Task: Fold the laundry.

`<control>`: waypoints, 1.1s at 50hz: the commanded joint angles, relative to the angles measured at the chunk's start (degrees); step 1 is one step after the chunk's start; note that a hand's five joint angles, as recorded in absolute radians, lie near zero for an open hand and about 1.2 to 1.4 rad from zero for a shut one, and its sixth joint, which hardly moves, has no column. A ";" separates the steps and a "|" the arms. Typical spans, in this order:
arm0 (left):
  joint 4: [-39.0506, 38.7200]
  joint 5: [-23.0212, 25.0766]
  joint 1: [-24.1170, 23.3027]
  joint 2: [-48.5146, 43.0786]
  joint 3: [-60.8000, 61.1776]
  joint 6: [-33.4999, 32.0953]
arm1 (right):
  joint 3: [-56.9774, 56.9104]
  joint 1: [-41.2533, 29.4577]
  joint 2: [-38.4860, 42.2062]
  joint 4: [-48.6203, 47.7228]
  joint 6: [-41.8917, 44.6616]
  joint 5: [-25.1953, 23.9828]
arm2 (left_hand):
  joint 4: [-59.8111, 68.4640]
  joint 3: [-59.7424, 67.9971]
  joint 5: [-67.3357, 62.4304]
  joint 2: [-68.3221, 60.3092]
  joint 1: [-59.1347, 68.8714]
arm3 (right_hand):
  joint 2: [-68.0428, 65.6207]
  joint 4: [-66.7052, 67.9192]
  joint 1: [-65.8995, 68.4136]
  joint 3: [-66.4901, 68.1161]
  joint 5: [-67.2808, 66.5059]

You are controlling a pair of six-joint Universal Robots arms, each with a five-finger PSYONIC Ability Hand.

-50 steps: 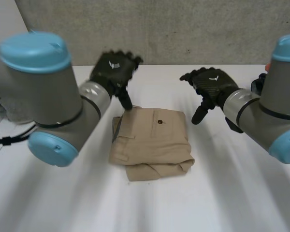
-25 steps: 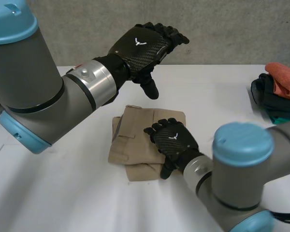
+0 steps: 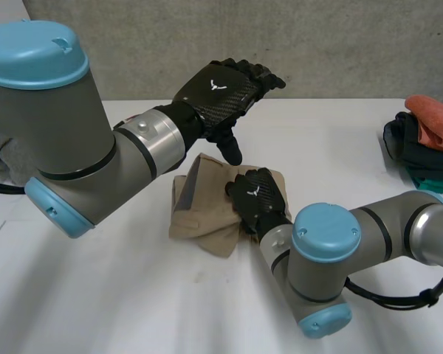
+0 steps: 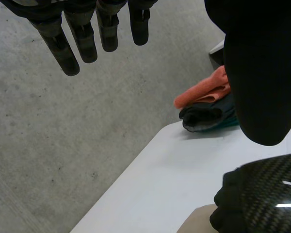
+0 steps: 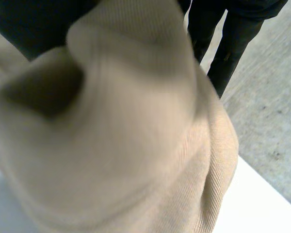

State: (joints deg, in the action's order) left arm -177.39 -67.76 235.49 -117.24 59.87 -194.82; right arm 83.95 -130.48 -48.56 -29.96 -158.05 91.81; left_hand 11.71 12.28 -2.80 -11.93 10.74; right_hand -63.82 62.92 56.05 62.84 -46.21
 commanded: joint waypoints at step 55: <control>-4.19 -1.23 1.56 5.44 -0.37 6.20 | -30.25 67.11 17.54 -20.31 -34.34 -56.39 | 0.53 -0.05 0.57 -0.30 1.49 | -16.18 17.08 23.95 17.16 -23.79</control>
State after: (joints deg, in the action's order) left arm -181.58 -68.94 237.64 -111.74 58.63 -188.73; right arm 50.06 -64.24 -30.33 -49.31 -192.36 39.48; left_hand 11.71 12.28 -2.80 -11.93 10.75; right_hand -67.12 68.64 61.72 67.59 -56.11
